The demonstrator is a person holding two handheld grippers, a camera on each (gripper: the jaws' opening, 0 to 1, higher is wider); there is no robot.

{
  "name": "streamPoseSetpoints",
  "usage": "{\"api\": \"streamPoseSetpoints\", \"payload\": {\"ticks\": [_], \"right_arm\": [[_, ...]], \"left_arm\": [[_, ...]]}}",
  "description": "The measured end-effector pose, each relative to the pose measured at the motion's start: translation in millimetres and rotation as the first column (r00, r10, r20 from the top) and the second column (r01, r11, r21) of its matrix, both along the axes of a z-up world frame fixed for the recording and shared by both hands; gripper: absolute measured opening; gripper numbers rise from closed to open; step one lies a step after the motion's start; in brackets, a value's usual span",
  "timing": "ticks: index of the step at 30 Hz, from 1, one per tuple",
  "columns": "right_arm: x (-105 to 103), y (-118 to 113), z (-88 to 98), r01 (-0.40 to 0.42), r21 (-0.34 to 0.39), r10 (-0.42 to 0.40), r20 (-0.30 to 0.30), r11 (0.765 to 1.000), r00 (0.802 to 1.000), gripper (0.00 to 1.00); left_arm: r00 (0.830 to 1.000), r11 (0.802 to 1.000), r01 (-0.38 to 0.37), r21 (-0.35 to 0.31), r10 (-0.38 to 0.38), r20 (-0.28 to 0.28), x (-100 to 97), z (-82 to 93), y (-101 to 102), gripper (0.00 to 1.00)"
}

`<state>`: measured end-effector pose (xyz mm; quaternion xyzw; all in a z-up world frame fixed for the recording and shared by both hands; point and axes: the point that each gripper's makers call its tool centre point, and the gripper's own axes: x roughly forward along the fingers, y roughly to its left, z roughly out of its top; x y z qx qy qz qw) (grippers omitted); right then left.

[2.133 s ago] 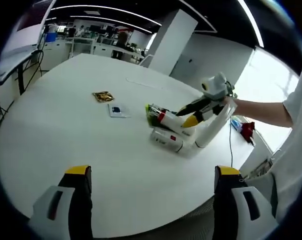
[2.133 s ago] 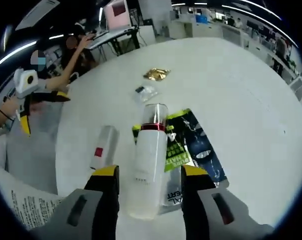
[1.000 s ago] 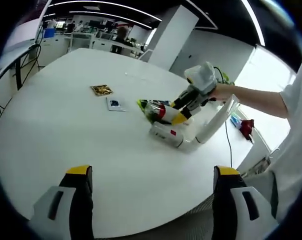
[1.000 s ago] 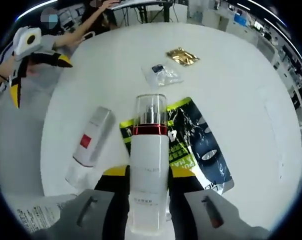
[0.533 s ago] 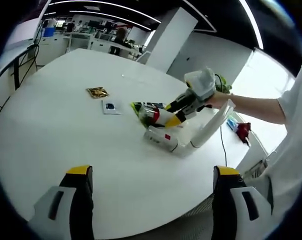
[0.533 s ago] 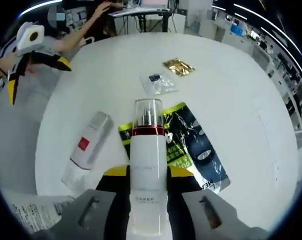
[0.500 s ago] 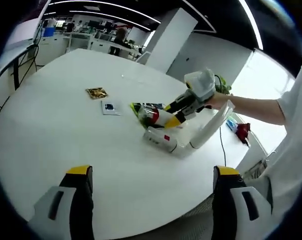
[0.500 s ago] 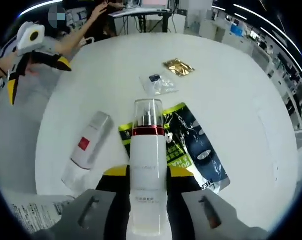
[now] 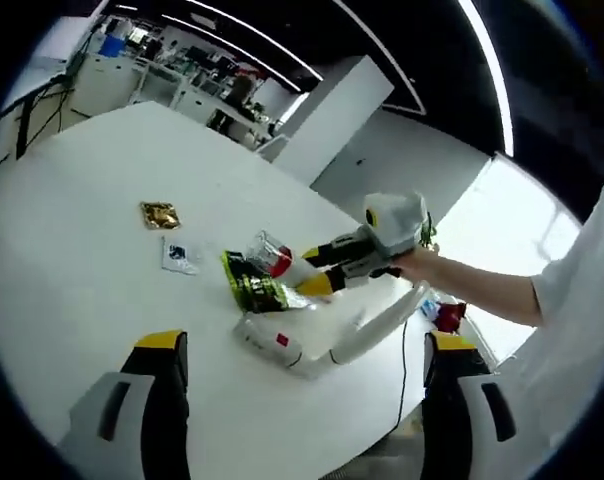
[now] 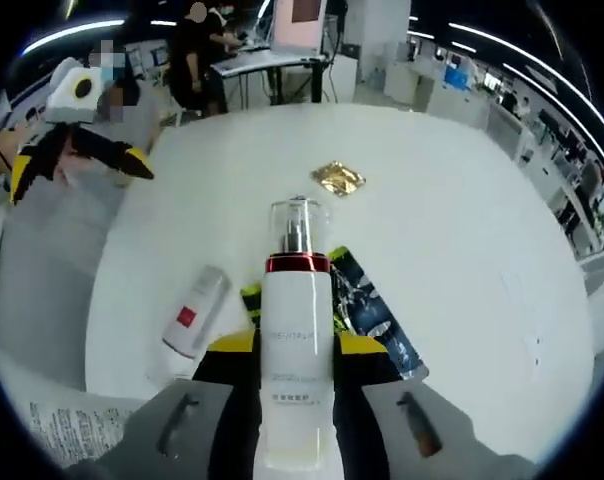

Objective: Arrange the skincare products in the storage area until every visible bottle or jar stands upright without overlapping.

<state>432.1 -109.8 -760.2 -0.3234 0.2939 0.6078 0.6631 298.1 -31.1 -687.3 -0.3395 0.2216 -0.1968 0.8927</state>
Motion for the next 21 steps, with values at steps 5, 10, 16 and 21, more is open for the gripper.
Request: {"api": "streamPoseSetpoints", "payload": {"ticks": [5,10,16,21], "right_arm": [[0,20,44.9,-0.002,0.100,-0.006,0.076,0.995,0.997,0.25],[-7,39,89.9,-0.024,0.185,-0.003,0.144,0.983,0.990,0.25],[-23,51,124.8,-0.049,0.259,0.001,0.185,0.965,0.983,0.25],[-42,57,145.8,-0.049,0.303,-0.007,0.183,0.952,0.983,0.25]], "left_arm": [[0.991,0.985,-0.111,-0.130,0.119,0.056,33.3,40.4,1,0.89],[0.979,0.959,-0.164,-0.231,0.187,0.078,53.0,68.8,0,0.88],[0.971,0.960,-0.195,-0.200,0.218,0.101,58.0,80.3,2,0.87],[0.954,0.952,-0.200,-0.231,0.243,0.176,60.1,103.6,7,0.87]]}}
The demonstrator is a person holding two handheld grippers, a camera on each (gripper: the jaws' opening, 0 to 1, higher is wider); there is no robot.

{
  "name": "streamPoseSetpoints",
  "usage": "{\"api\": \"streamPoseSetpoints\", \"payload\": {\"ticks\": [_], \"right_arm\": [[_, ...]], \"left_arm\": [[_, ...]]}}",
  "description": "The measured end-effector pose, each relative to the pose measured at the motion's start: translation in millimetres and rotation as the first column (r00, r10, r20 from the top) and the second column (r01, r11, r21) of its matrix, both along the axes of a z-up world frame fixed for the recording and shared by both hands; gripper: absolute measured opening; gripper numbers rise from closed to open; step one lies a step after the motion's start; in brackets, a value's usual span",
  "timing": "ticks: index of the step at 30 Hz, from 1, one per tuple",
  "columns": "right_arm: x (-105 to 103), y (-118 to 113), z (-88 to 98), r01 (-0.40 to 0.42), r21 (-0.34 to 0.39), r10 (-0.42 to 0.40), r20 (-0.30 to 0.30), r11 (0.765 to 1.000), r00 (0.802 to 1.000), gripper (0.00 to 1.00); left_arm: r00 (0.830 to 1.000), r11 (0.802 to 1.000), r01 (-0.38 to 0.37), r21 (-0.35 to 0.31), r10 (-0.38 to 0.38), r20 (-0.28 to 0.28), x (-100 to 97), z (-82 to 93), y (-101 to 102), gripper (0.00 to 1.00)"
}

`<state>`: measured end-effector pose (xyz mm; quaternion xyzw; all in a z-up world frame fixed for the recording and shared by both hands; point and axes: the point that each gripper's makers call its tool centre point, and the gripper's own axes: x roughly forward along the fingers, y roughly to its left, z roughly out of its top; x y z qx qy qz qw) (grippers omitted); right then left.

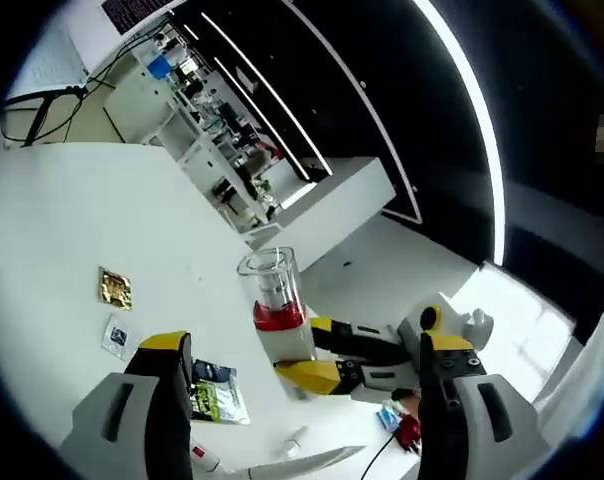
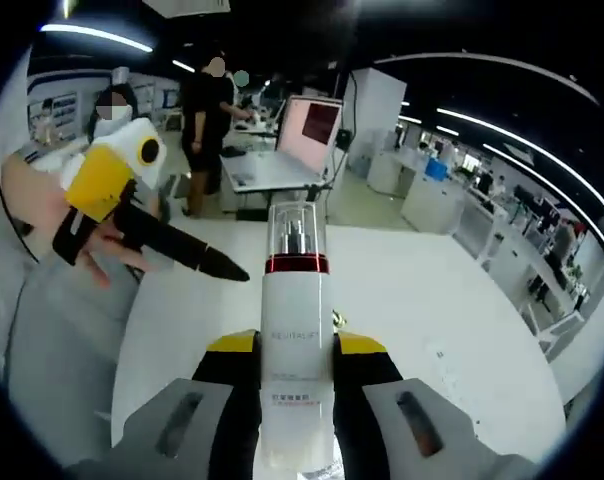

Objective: Arrange the skincare products in the storage area until every visible bottle or jar stands upright without overlapping.

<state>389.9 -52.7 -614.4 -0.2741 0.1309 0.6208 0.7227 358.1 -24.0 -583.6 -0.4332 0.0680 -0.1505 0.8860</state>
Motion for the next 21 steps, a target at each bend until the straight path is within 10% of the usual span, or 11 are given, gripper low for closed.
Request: {"api": "streamPoseSetpoints", "payload": {"ticks": [16,21], "right_arm": [[-58,18,62.6,-0.002,0.162,-0.015,0.107,0.987,0.994,0.25],[-68,14,67.8,0.008,0.175,-0.029,0.119,0.985,0.992,0.26]], "left_arm": [[0.988,0.996,-0.077,0.047,0.070,0.141,-8.9,51.1,3,0.55],[0.981,0.974,-0.060,0.218,0.017,0.193,-19.1,62.6,-10,0.40]]}}
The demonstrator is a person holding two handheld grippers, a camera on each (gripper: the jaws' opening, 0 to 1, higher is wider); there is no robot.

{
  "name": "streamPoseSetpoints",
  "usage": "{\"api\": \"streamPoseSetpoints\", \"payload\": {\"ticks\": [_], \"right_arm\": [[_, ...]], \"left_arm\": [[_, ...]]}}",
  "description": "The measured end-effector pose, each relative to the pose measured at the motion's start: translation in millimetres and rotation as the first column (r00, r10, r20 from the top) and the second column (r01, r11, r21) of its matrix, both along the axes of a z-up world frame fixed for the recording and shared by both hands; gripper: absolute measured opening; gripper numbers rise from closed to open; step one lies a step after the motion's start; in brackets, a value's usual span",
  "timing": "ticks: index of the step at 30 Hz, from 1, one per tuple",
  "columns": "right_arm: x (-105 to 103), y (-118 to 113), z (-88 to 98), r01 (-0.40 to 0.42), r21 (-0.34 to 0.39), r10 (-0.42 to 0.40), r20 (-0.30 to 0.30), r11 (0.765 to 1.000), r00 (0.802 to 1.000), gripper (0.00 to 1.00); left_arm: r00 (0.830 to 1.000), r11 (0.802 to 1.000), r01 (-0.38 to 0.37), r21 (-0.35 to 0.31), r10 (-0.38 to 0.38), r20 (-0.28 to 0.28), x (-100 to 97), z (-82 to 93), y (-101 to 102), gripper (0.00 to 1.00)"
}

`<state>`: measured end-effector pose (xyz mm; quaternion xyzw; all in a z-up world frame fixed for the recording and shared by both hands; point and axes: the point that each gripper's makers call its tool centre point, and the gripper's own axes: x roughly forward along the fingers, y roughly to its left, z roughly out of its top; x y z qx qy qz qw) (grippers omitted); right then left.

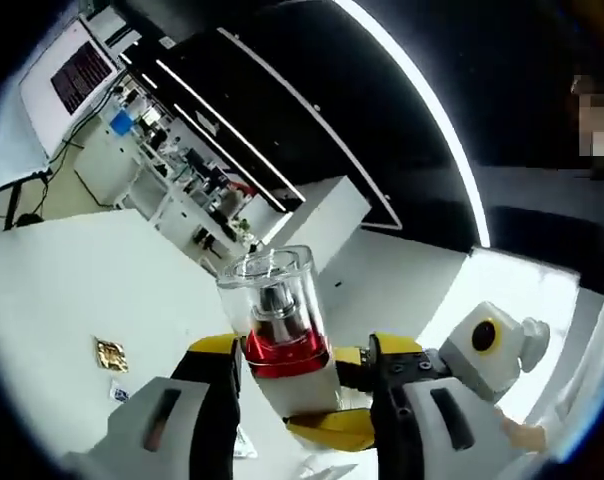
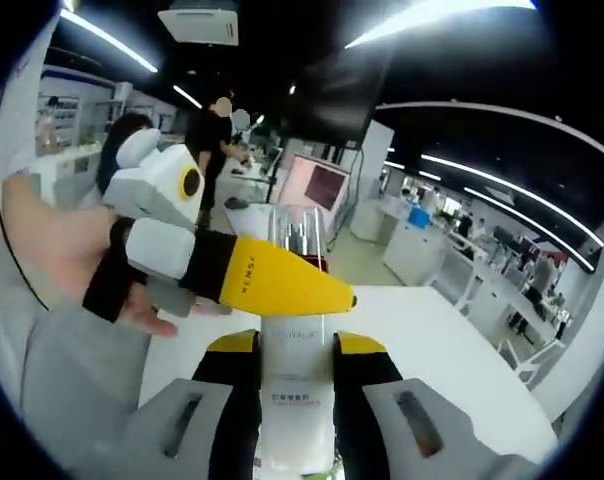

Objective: Arrange the skincare products in the storage area until every visible bottle or jar stands upright without overlapping.

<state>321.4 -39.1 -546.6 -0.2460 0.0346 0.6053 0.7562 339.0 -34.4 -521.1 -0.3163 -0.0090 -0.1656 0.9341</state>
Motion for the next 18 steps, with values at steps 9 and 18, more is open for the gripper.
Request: {"api": "streamPoseSetpoints", "payload": {"ticks": [9,18], "right_arm": [[-15,-7,16.3,0.059,0.049,-0.061,0.037,0.997,0.997,0.25],[-30,-19,26.1,0.089,0.099,-0.097,0.079,0.991,0.992,0.26]], "left_arm": [[0.999,0.998,-0.023,0.061,0.021,0.044,-13.8,10.7,-7,0.31],[0.995,0.996,0.087,0.032,-0.088,0.039,-31.5,23.8,-21,0.27]]}}
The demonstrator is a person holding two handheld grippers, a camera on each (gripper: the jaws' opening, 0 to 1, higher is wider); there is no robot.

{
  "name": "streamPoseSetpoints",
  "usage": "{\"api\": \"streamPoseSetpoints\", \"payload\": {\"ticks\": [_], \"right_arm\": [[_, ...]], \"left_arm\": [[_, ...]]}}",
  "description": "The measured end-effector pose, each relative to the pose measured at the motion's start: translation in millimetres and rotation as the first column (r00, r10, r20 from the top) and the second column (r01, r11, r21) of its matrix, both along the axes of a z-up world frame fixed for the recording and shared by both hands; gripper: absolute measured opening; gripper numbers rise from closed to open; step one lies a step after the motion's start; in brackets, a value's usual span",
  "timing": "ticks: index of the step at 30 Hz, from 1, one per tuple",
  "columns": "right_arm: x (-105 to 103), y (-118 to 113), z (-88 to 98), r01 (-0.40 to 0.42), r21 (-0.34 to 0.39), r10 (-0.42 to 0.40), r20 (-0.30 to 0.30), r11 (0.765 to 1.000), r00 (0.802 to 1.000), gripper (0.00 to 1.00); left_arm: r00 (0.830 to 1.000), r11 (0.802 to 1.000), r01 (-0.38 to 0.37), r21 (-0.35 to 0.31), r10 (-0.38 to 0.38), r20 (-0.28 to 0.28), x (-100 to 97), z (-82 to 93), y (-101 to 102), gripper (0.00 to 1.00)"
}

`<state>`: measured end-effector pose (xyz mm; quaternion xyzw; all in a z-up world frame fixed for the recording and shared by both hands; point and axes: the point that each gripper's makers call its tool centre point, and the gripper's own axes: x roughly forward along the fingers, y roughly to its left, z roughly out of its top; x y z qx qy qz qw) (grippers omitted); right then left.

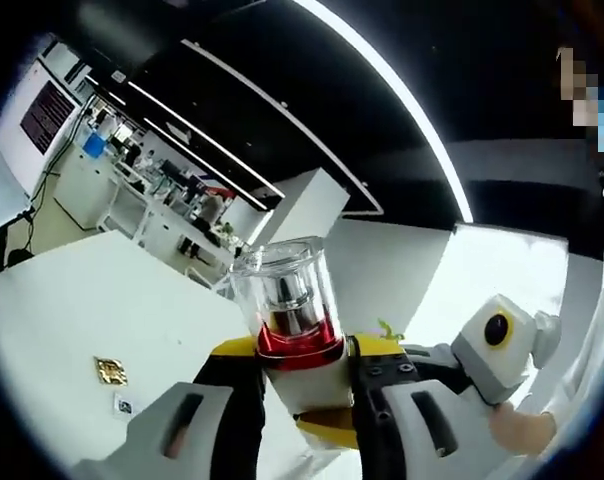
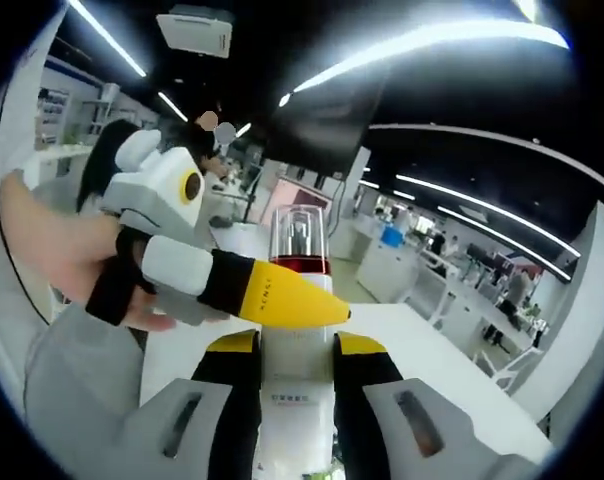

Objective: Arrange the skincare products in the storage area until every visible bottle or jar stands upright without overlapping.

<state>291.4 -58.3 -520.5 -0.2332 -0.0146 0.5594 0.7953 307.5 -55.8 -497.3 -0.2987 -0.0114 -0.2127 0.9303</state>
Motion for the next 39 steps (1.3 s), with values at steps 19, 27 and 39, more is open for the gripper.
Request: {"api": "streamPoseSetpoints", "payload": {"ticks": [19,27,39], "right_arm": [[-45,-42,6.8,-0.047,0.143,0.082,-0.254,0.989,0.964,0.34],[-65,-61,10.2,-0.207,0.211,0.271,-0.350,0.955,0.896,0.34],[-99,-72,18.0,-0.380,0.258,0.450,-0.315,0.888,0.836,0.32]], "left_arm": [[0.926,0.877,0.350,0.330,-0.377,0.017,-50.5,18.5,-80,0.24],[0.844,0.762,0.461,0.454,-0.535,0.040,-71.5,22.0,-106,0.24],[0.670,0.603,0.596,0.531,-0.737,0.085,-102.8,29.0,-132,0.24]]}}
